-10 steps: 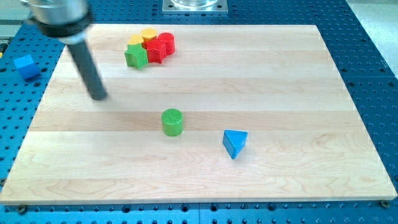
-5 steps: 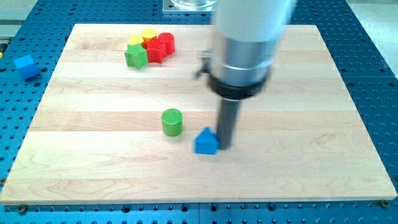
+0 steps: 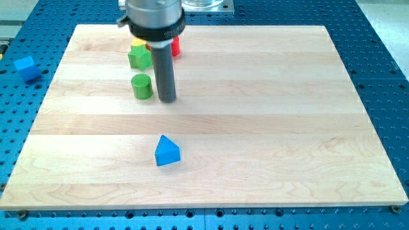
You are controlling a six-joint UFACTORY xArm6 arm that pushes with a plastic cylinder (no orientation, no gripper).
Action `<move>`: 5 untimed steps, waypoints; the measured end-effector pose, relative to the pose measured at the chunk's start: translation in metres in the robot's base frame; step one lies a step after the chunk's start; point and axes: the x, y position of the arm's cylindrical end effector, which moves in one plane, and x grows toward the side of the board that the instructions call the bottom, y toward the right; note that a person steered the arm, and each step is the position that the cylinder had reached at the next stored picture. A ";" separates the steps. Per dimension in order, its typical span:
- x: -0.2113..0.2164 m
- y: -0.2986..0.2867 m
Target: Move the green circle into the green star
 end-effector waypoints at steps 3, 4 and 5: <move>0.018 -0.089; -0.058 -0.097; -0.030 -0.114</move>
